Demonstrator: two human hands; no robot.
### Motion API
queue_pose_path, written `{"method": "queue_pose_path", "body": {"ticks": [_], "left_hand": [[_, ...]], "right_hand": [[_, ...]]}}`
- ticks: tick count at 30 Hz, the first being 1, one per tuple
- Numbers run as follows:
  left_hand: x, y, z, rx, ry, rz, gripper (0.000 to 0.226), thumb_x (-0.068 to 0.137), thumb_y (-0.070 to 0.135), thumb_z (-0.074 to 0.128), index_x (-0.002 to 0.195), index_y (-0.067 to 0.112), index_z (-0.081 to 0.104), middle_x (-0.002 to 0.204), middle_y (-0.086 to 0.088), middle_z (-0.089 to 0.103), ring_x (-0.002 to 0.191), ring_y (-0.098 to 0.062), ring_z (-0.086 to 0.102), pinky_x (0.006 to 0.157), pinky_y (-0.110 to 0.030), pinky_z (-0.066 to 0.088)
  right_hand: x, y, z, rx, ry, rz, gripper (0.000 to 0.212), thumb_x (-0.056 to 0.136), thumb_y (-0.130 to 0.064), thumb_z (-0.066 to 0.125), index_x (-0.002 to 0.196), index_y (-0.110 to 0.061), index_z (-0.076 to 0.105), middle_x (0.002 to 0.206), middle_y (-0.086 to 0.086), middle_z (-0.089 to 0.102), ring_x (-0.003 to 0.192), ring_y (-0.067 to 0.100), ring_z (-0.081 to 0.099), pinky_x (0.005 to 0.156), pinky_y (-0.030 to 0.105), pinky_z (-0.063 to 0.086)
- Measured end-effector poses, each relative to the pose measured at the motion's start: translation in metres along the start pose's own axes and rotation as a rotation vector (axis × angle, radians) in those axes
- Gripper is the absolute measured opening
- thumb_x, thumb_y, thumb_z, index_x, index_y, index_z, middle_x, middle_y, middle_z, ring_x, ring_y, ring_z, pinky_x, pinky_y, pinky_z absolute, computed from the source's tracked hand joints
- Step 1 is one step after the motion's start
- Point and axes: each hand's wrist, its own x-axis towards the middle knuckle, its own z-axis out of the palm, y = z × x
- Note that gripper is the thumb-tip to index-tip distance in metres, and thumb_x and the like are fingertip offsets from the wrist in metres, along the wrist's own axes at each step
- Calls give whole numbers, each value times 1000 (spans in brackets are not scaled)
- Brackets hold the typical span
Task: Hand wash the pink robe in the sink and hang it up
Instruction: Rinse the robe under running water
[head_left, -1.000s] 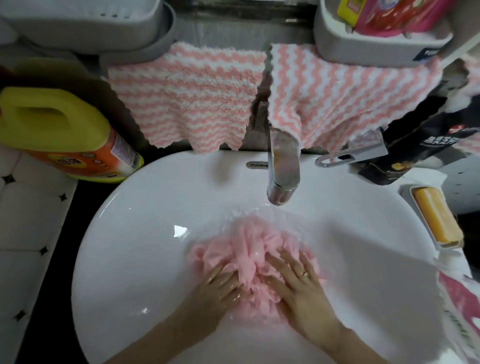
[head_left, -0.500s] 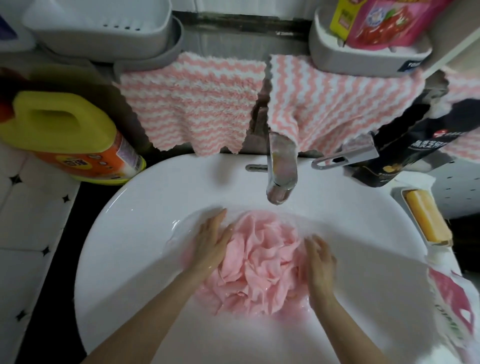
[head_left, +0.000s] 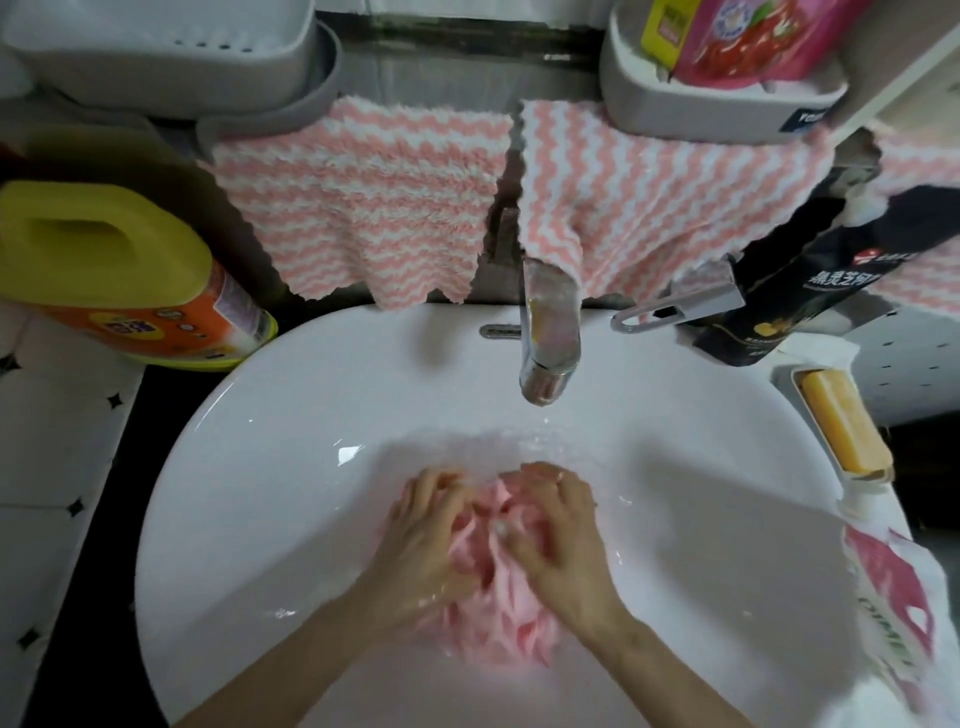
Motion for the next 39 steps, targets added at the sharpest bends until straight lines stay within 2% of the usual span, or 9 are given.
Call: {"method": "queue_pose_path", "body": {"ticks": [4,9,14,20,26,29,32,36,39], "left_hand": [[-25,-16,32,365,72,-51,80,70,47,52,143,20,35,152,-15,28,137,-30,32,105,-53,33],[-11,-11,55,494,164,-114,57,80,32,44,132,10,54,137,-12,51,113,-28,48,91,-44,37],[2,-22,77,491,311,-49,40,80,22,47,116,8,52,105,-12,66,95,-29,59,88,-39,41],[26,-33,75,455,418,5,31,76,14,45,106,10,54,87,-11,67,81,-24,51,74,-34,37],[45,-24,52,463,102,1,38,74,24,41,97,14,70,79,-3,72,62,-18,68,50,-20,49],[50,-7,27,579,-4,-122,32,89,23,38,112,22,61,101,3,63,90,-14,64,68,-22,44],[29,-16,12,412,48,-120,61,74,45,43,134,33,37,122,3,48,113,-23,50,92,-34,39],[4,-36,-9,367,250,-355,90,63,77,44,137,25,41,133,-8,44,123,-32,40,103,-43,25],[13,-34,-10,-293,72,-563,81,72,48,73,134,12,36,132,-14,48,114,-25,51,91,-30,46]], "right_hand": [[-24,32,31,-440,-169,-63,64,87,-77,23,146,-51,19,160,4,13,145,33,10,114,57,10],[-11,52,46,-616,-72,-116,53,94,-58,29,143,-38,33,133,11,49,109,40,55,85,49,47],[-3,62,56,-696,134,-216,42,99,-48,20,112,-20,49,108,16,67,96,38,57,69,38,53],[19,60,55,-690,6,-208,38,71,-42,41,101,-18,46,97,13,72,78,30,70,60,30,52],[55,38,48,-768,-188,-14,24,83,-32,49,87,-28,72,88,-5,72,79,19,68,67,25,50],[70,26,37,-577,-306,171,28,98,-37,39,107,-29,65,110,-4,68,99,20,64,82,30,48],[64,18,17,-394,-251,253,38,86,-49,54,122,-36,50,112,-6,61,105,22,59,86,31,44],[64,20,6,-459,-199,253,92,71,-52,72,146,-38,20,143,-2,31,129,26,35,106,44,33],[84,19,13,-317,-393,344,91,70,-33,78,145,-31,28,126,2,51,116,28,50,99,41,42]]}}
